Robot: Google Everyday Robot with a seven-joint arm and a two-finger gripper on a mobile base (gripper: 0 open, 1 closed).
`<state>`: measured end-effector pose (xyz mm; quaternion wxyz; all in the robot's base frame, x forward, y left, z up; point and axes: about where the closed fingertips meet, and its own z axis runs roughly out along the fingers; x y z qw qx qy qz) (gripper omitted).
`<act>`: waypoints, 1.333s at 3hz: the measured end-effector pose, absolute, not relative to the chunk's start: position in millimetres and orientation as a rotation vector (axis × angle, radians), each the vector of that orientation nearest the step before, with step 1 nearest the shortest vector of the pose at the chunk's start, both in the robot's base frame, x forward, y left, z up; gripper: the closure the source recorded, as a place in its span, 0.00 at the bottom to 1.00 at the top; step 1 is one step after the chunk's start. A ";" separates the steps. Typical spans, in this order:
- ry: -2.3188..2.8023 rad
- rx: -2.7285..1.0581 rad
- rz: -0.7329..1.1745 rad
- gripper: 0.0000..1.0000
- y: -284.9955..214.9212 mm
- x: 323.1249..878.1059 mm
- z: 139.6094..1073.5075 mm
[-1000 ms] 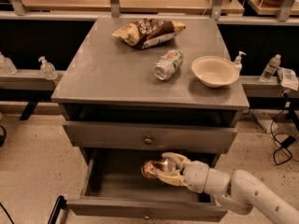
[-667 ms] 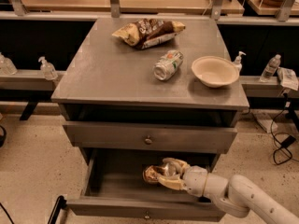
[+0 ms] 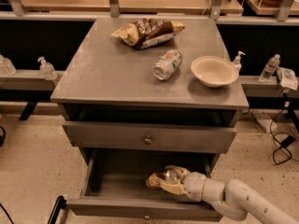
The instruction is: Place orange can into middle drawer
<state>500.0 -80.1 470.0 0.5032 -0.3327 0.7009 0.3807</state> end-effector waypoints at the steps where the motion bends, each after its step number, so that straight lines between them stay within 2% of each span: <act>1: 1.760 -0.768 0.900 0.82 -84.8 500.7 459.5; 2: 1.842 -0.746 0.866 0.51 -86.9 501.7 453.7; 3: 1.889 -0.744 0.849 0.28 -86.1 501.7 448.3; 4: 1.886 -0.744 0.862 0.00 -84.9 500.6 446.1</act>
Offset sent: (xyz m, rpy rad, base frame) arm 0.0024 -0.0141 -0.0185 -0.1074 0.1423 -0.1143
